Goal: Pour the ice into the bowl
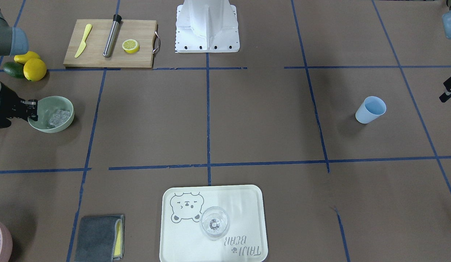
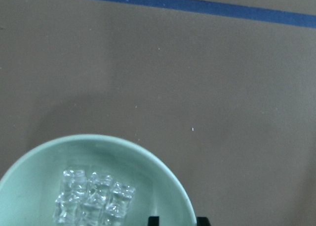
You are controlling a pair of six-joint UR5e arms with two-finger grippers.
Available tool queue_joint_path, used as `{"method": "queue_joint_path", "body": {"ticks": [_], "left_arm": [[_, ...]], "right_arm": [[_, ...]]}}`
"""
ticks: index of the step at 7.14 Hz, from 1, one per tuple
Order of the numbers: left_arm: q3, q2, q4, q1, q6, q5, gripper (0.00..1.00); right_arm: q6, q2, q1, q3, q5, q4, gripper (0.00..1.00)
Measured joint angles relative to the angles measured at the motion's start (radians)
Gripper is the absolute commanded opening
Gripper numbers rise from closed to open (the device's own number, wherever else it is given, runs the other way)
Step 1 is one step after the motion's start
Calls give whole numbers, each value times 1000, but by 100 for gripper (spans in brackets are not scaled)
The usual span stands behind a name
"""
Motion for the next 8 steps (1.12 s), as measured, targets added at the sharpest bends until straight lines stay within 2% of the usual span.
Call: {"method": "queue_joint_path", "body": {"ticks": [2, 4, 6, 8], "left_arm": [[4, 0, 0, 0, -3, -1, 100], [25, -3, -1, 1, 8, -4, 100], [61, -11, 37, 3, 117, -10, 100], [88, -33, 204, -82, 285, -11, 100]], "right_arm": [[-15, 0, 23, 21, 19, 0, 100], [-140, -1, 167, 18, 92, -40, 100], [-378, 15, 331, -2, 124, -178, 100], [-606, 36, 460, -12, 133, -352, 100]]}}
